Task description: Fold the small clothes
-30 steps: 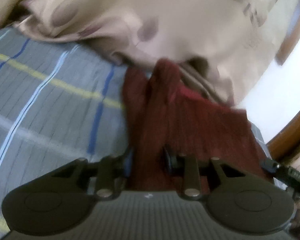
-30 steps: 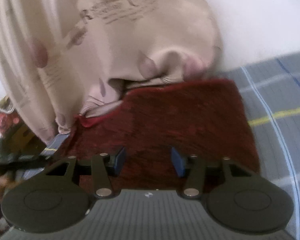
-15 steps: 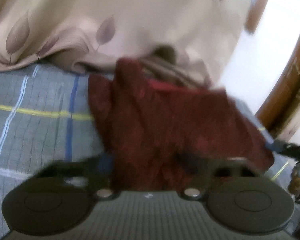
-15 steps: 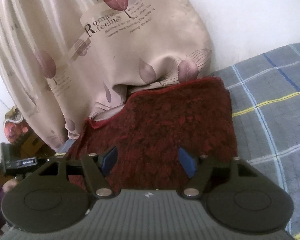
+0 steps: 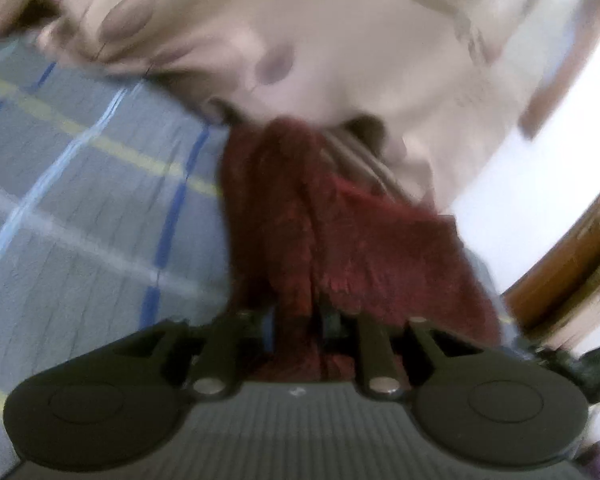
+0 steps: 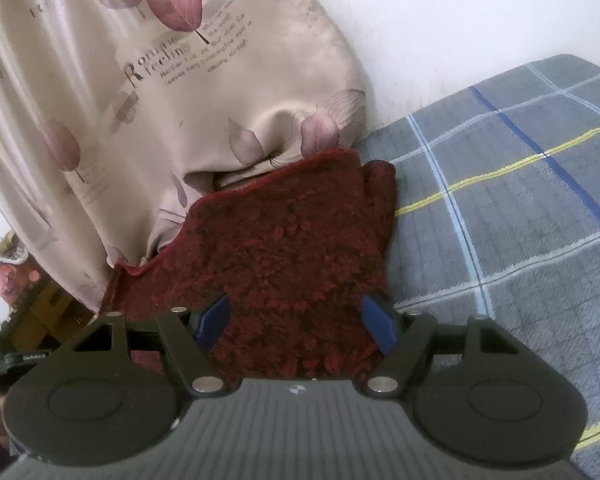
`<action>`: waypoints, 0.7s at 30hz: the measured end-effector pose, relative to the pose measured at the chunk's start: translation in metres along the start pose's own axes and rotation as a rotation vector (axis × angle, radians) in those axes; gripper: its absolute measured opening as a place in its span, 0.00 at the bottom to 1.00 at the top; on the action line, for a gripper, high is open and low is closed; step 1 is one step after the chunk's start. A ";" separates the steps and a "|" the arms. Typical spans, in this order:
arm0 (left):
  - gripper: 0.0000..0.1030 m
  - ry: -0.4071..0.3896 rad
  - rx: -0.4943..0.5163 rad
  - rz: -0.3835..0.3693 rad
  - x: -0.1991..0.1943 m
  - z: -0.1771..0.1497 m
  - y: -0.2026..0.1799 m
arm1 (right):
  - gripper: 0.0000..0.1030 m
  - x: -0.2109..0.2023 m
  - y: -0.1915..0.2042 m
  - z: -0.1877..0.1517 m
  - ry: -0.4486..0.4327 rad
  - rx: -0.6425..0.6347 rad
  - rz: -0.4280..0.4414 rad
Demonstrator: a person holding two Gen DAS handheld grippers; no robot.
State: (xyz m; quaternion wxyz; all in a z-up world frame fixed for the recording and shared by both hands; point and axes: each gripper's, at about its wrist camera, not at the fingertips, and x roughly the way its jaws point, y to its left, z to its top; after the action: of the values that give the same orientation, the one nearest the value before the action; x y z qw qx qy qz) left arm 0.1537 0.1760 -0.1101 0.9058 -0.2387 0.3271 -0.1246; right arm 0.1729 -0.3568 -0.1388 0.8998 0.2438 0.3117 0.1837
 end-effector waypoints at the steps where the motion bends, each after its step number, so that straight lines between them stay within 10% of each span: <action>1: 0.48 -0.013 0.046 0.035 0.003 0.004 -0.004 | 0.71 0.002 0.002 0.000 0.004 -0.008 -0.008; 3: 0.71 -0.043 0.050 0.094 0.002 0.012 -0.006 | 0.71 0.003 0.007 0.002 0.007 -0.027 -0.028; 7: 0.83 -0.118 0.025 0.099 -0.018 0.020 -0.007 | 0.71 -0.012 0.022 0.009 -0.052 -0.096 -0.034; 12: 0.85 -0.101 0.069 0.009 -0.003 0.034 -0.020 | 0.71 -0.008 0.037 0.037 -0.072 -0.175 0.007; 16: 0.85 -0.078 0.199 0.106 0.028 0.040 -0.040 | 0.55 0.039 0.052 0.068 -0.042 -0.265 -0.098; 18: 0.85 -0.053 0.200 0.104 0.041 0.042 -0.037 | 0.53 0.069 0.045 0.082 0.019 -0.230 -0.234; 21: 0.85 -0.022 0.188 0.112 0.056 0.041 -0.027 | 0.53 0.078 0.019 0.087 0.057 -0.050 -0.216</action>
State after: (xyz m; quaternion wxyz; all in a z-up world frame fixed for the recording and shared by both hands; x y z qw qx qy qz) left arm 0.2211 0.1455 -0.0987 0.9333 -0.1356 0.3167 -0.1013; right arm 0.2839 -0.3324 -0.1051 0.9110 0.1811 0.3568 0.1002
